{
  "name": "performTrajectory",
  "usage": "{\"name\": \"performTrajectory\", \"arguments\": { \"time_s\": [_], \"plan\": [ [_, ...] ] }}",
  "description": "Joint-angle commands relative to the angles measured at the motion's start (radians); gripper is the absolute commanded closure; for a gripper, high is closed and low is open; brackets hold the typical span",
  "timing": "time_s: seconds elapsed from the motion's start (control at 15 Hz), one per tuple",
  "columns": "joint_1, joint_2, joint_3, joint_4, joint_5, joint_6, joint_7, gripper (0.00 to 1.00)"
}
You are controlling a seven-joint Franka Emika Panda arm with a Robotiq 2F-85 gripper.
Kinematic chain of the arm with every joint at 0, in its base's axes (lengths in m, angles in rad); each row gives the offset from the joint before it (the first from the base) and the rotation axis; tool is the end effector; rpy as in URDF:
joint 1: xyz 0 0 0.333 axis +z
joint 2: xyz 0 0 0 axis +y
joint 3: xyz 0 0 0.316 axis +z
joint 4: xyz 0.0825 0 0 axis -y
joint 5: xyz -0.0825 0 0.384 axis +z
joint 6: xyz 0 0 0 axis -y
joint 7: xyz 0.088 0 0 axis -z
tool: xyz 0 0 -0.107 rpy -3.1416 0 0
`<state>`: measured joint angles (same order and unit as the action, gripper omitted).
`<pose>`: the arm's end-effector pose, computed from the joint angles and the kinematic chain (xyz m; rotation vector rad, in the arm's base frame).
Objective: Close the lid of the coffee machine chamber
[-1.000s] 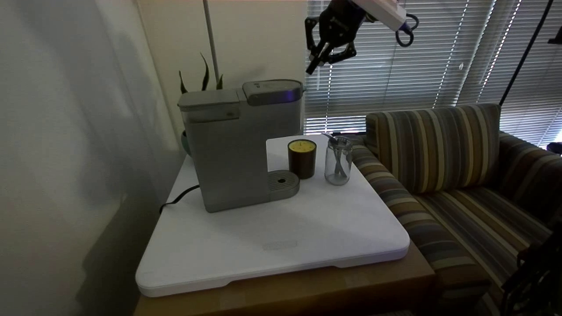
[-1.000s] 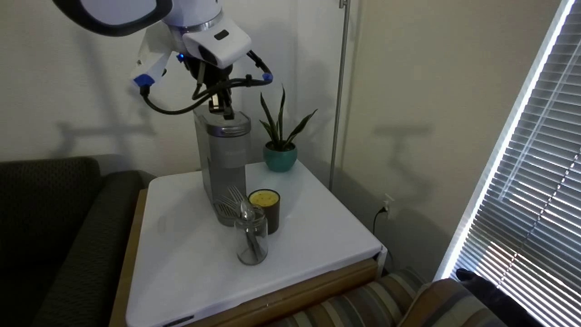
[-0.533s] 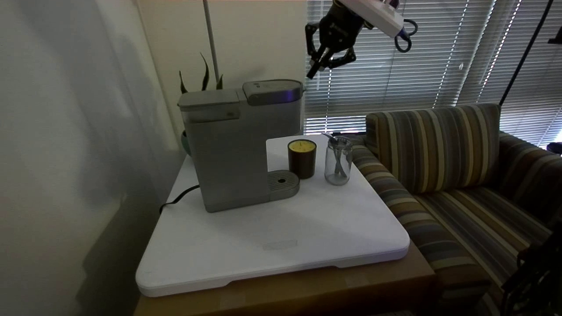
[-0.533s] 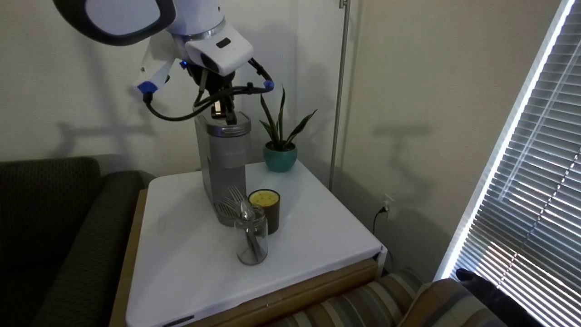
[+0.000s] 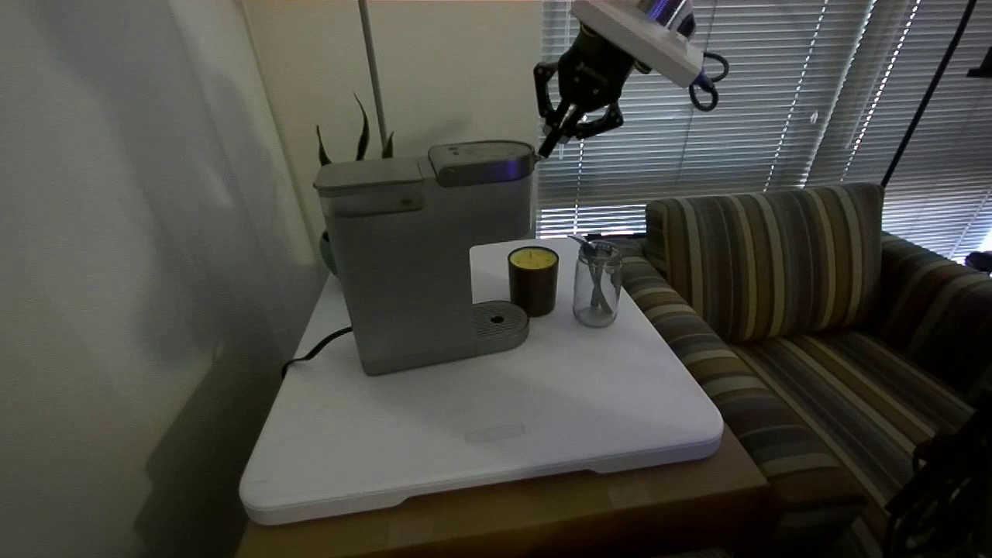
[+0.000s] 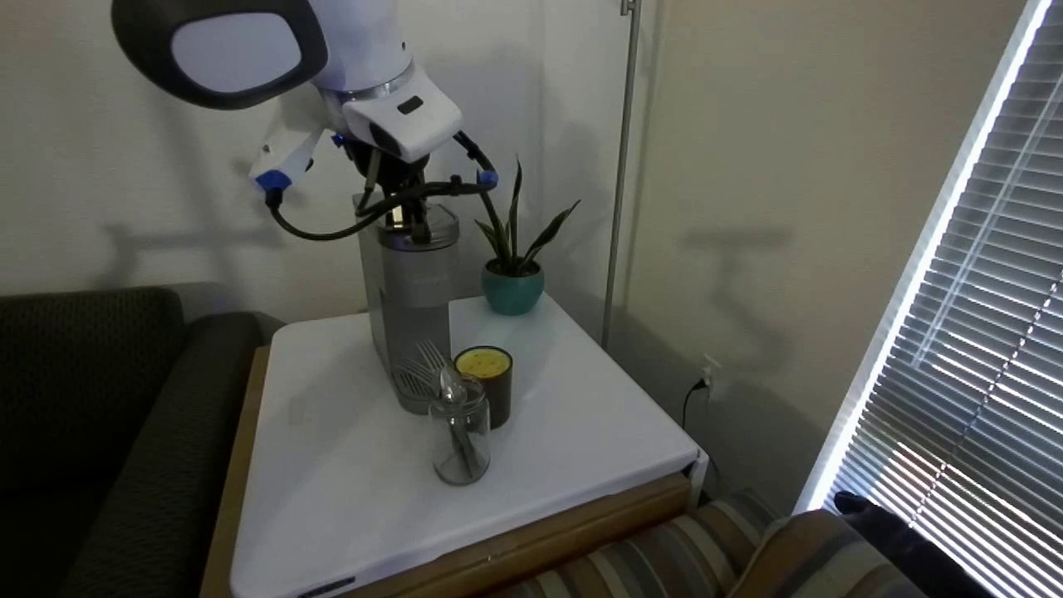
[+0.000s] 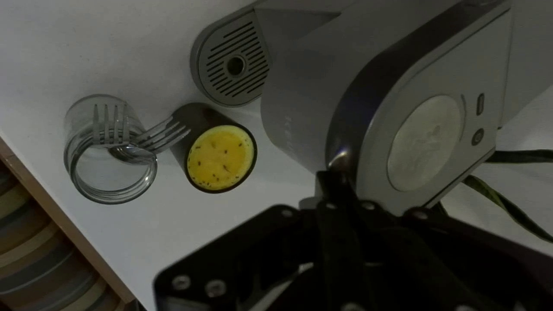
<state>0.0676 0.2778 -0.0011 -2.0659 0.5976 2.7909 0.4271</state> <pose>0.6189 0.0154 0.3411 -2.4302 1.1426 -0.4637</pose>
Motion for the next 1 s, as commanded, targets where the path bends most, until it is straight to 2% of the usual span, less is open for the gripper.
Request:
{"name": "performTrajectory", "arguments": {
  "time_s": [0.0, 0.93],
  "plan": [
    [-0.016, 0.026, 0.014, 0.026, -0.006, 0.008, 0.018, 1.00],
    [-0.002, 0.036, 0.011, 0.021, -0.040, -0.022, 0.059, 1.00]
  ]
}}
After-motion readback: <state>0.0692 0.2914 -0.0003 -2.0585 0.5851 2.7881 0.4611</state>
